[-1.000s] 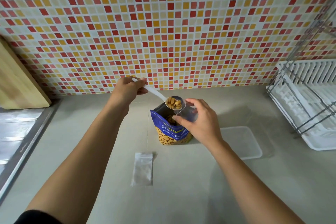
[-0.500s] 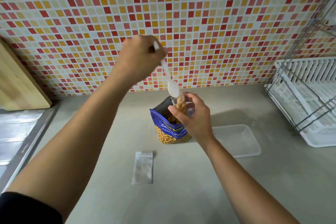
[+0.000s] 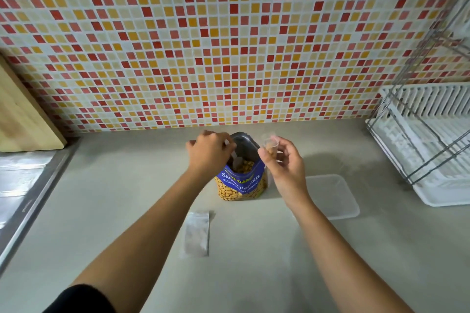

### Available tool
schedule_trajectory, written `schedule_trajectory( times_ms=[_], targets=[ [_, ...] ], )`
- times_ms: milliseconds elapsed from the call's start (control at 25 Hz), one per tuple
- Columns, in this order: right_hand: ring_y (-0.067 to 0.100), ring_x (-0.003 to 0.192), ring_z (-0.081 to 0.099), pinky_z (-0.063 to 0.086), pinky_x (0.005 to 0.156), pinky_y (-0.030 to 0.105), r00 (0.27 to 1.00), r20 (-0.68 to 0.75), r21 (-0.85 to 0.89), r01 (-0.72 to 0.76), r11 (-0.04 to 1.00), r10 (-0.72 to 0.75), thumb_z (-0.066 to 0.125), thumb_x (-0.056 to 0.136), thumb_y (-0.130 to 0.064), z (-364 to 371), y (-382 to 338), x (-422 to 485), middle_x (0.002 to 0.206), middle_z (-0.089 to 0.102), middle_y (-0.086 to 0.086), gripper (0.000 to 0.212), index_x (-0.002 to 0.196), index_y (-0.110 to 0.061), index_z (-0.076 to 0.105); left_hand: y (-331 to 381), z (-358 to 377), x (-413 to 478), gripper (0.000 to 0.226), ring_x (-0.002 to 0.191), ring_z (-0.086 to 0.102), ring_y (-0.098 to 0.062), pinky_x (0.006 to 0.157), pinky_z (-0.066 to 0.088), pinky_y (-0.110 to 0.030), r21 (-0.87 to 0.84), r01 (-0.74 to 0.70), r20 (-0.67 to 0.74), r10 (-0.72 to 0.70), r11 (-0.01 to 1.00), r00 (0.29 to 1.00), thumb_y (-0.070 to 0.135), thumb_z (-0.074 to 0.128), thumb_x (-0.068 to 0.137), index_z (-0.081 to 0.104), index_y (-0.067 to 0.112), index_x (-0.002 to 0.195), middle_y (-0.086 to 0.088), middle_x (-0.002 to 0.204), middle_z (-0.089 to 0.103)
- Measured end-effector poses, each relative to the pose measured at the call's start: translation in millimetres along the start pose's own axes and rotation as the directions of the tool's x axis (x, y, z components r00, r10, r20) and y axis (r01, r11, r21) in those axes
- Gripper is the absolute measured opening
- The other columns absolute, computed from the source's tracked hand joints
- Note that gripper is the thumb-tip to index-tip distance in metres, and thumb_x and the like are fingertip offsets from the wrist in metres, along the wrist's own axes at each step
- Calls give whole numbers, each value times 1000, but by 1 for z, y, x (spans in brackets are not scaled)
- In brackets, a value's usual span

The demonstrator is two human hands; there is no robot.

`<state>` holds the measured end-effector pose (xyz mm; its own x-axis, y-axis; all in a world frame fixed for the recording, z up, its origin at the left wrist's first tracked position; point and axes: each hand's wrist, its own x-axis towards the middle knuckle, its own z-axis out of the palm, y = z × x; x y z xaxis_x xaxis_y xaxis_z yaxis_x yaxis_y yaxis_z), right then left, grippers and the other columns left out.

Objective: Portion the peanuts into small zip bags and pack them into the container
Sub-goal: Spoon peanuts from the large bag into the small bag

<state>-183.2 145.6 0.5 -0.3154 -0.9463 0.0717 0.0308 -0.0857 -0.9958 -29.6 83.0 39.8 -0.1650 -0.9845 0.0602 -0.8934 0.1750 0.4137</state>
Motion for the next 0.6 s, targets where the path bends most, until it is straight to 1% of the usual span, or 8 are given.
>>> schedule_trajectory(
  times_ms=[80, 120, 200, 280, 360, 400, 520, 600],
  targets=[
    [13, 96, 62, 50, 78, 22, 1000, 26, -4, -13, 1000, 13, 76, 67, -44, 1, 3, 0, 102, 65, -4, 43, 105, -36, 57, 1, 11, 3, 22, 95, 53, -20, 99, 34, -52, 8, 81, 80, -81, 997, 994, 37, 51, 92, 67, 23, 100, -1, 101, 65],
    [13, 97, 63, 50, 78, 23, 999, 36, -6, -17, 1000, 18, 75, 66, -45, 1, 4, 0, 102, 66, -4, 45, 106, -35, 56, 0, 13, 5, 22, 91, 51, -19, 98, 34, -54, -14, 130, 100, -128, 991, 987, 37, 51, 92, 67, 23, 99, -2, 102, 64],
    [15, 100, 64, 52, 80, 25, 998, 56, -22, -24, 999, 26, 77, 66, -47, 0, 8, 0, 105, 67, -4, 51, 110, -32, 56, -1, 10, 8, 22, 86, 53, -21, 94, 41, -53, -124, 209, 106, -197, 970, 975, 39, 53, 91, 67, 22, 93, -3, 96, 65],
    [16, 102, 64, 53, 82, 27, 997, 70, -32, -32, 999, 34, 77, 67, -48, -1, 9, 0, 108, 67, -4, 53, 113, -31, 55, -4, 5, 8, 25, 82, 58, -23, 83, 51, -44, -291, 241, 118, -216, 926, 969, 39, 56, 89, 68, 17, 93, -6, 88, 66],
    [16, 102, 64, 53, 80, 26, 996, 76, -27, -36, 999, 38, 75, 66, -49, -3, 9, 0, 109, 67, -4, 52, 111, -33, 55, -7, -1, 8, 24, 80, 59, -21, 69, 50, -33, -420, 263, 148, -220, 869, 964, 34, 57, 90, 67, 13, 94, -5, 84, 64],
    [16, 103, 64, 53, 79, 26, 996, 78, -28, -35, 999, 37, 75, 65, -50, -3, 8, -1, 109, 66, -4, 51, 110, -34, 55, -8, -4, 7, 22, 81, 59, -20, 64, 48, -27, -472, 277, 165, -224, 837, 960, 31, 57, 91, 66, 12, 94, -5, 84, 63],
    [17, 102, 64, 55, 82, 32, 996, 75, -46, -40, 998, 44, 75, 65, -49, -3, 8, -1, 108, 67, -4, 49, 108, -35, 55, -14, -11, 7, 22, 79, 60, -17, 60, 45, -20, -588, 319, 207, -242, 744, 948, 26, 56, 92, 65, 7, 98, -3, 82, 64],
    [17, 102, 64, 55, 85, 38, 996, 70, -50, -43, 998, 46, 74, 62, -54, -3, 7, -2, 108, 67, -3, 52, 107, -37, 55, -16, -17, 6, 24, 76, 57, -13, 60, 42, -21, -634, 346, 228, -261, 691, 938, 25, 56, 92, 64, 4, 100, -1, 81, 62]
  ],
)
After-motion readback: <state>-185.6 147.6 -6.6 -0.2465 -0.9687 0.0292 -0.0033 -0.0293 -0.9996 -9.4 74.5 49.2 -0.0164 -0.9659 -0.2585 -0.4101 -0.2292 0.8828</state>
